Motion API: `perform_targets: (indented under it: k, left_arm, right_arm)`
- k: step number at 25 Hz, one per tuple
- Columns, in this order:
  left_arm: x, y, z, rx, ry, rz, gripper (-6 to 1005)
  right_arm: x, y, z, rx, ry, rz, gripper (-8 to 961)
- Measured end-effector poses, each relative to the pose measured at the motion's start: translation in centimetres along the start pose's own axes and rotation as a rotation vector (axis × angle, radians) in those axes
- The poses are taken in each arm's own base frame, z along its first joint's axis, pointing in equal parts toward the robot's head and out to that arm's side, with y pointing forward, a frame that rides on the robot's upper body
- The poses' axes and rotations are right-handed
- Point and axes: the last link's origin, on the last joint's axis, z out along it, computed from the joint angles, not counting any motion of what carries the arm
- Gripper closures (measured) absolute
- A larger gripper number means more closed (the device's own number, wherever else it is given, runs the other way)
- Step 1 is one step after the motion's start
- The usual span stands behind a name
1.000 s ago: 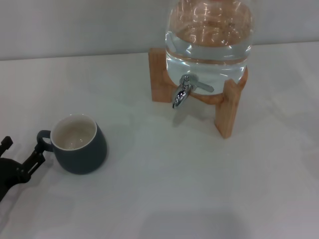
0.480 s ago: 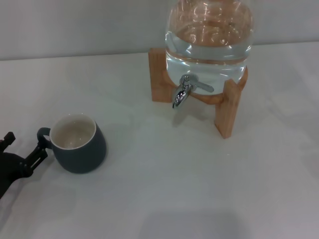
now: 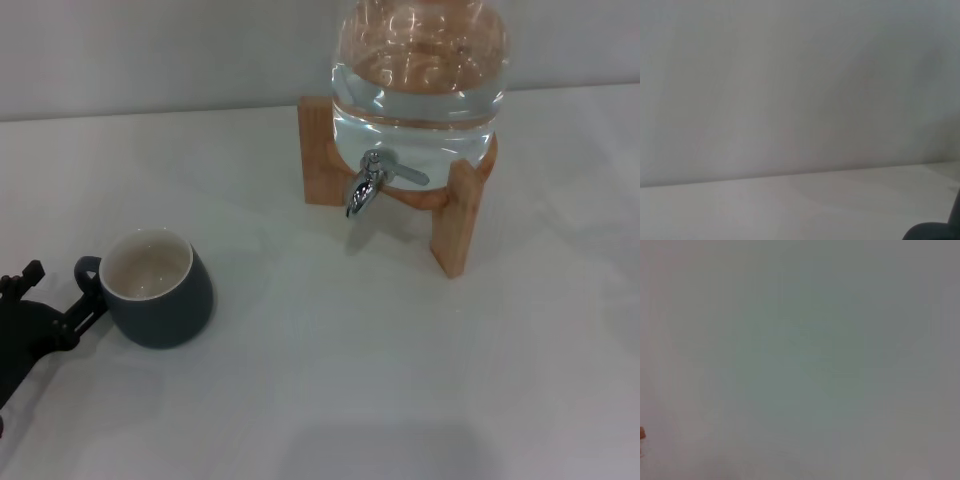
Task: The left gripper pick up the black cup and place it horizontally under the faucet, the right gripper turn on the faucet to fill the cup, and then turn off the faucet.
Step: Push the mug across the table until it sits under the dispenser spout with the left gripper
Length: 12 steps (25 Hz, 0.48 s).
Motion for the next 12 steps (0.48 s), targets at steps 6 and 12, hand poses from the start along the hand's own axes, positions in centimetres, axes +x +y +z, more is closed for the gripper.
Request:
perform_targets:
  k: [6,12]
  left_arm:
    - [-0.07,0.2,0.05,-0.003,-0.001,-0.012,233]
    - [-0.04,0.53,0.14,-0.01,0.006,-0.026,241]
  right_arm:
    - [-0.11,-0.09,-0.03,0.001,0.0,-0.003,108]
    - [-0.18,-0.13,-0.04,0.002,0.0,-0.005,108]
